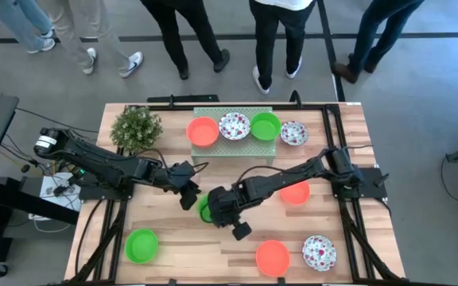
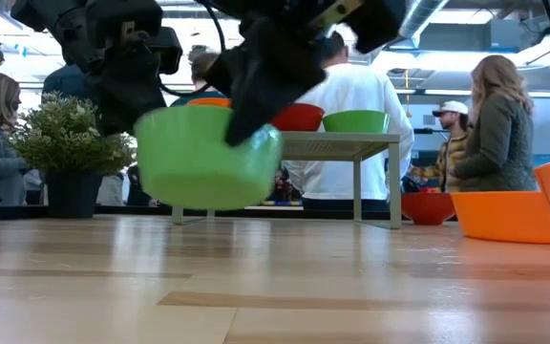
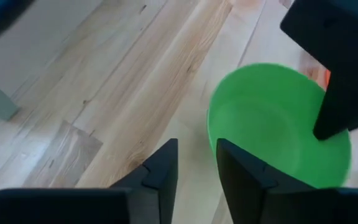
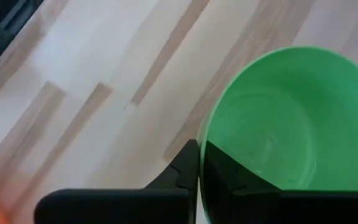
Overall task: Pick & Place Mini bowls
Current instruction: Stack the right green bowl onto the other green bowl on the shelf
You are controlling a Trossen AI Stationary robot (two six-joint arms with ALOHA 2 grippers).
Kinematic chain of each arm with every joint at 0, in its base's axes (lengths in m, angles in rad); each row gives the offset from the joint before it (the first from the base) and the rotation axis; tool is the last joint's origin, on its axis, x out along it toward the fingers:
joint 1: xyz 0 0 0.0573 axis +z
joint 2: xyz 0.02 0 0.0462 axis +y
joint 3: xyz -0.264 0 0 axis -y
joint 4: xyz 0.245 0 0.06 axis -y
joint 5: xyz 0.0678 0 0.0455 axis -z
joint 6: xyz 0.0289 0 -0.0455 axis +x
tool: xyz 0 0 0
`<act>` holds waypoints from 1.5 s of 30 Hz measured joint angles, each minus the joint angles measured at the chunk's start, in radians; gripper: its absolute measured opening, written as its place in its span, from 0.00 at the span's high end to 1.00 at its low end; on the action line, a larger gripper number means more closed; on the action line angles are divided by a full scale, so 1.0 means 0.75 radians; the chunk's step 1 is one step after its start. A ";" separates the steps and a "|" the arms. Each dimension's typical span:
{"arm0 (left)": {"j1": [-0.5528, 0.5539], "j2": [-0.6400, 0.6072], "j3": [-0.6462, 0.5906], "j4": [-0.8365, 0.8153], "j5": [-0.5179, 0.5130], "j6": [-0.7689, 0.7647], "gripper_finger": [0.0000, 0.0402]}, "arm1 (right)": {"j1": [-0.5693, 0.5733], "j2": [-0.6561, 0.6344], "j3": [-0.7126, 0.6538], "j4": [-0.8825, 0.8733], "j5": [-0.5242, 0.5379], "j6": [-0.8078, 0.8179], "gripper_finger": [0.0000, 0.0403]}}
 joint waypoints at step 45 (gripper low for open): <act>-0.002 0.000 0.000 0.114 -0.014 0.097 0.74 | -0.613 -0.836 -0.361 -0.456 0.604 0.253 1.00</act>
